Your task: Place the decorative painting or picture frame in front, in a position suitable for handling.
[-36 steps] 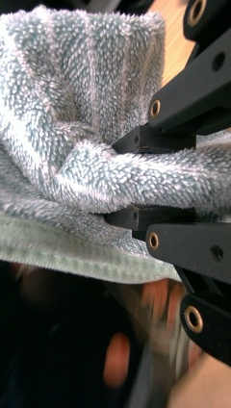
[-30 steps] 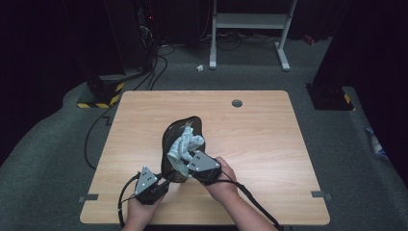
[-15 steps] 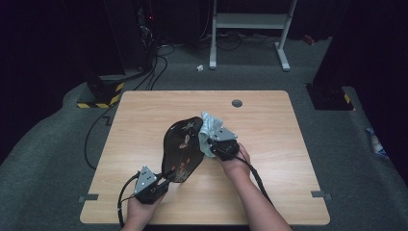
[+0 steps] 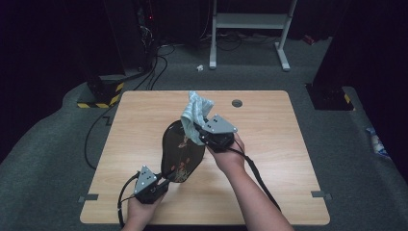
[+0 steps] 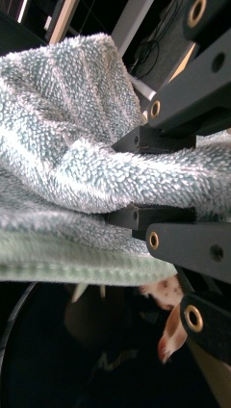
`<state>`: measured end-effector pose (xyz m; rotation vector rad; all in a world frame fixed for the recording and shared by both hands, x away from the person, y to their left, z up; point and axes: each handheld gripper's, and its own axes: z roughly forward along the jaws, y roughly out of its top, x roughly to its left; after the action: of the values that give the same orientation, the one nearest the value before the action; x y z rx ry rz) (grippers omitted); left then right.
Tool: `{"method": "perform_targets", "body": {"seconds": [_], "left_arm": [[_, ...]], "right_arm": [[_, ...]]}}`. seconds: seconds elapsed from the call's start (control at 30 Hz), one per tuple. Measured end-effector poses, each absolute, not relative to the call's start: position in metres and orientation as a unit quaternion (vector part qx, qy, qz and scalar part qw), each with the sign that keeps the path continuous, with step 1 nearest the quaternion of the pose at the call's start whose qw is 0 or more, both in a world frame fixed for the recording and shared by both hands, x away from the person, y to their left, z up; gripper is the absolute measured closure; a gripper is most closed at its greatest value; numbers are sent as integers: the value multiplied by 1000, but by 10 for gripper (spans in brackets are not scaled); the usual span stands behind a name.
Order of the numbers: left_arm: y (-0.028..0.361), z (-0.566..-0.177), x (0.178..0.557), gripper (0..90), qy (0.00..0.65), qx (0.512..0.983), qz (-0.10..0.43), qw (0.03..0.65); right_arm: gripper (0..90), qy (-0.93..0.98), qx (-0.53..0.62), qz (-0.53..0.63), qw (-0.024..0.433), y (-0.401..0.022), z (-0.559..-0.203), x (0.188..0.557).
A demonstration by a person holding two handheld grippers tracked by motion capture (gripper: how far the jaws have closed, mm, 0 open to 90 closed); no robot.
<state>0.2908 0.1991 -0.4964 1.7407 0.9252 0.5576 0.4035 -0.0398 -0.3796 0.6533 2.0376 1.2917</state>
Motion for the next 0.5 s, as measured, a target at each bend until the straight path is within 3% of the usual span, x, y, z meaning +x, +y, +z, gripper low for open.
{"method": "perform_targets", "body": {"seconds": [0.3, 0.5], "left_arm": [[199, -498, 290, 768, 382, 725, 239, 521], [199, -498, 291, 771, 388, 720, 234, 525]], "right_arm": [[717, 830, 275, 387, 292, -53, -477, 405], [716, 840, 273, 376, 281, -54, -498, 399]]}}
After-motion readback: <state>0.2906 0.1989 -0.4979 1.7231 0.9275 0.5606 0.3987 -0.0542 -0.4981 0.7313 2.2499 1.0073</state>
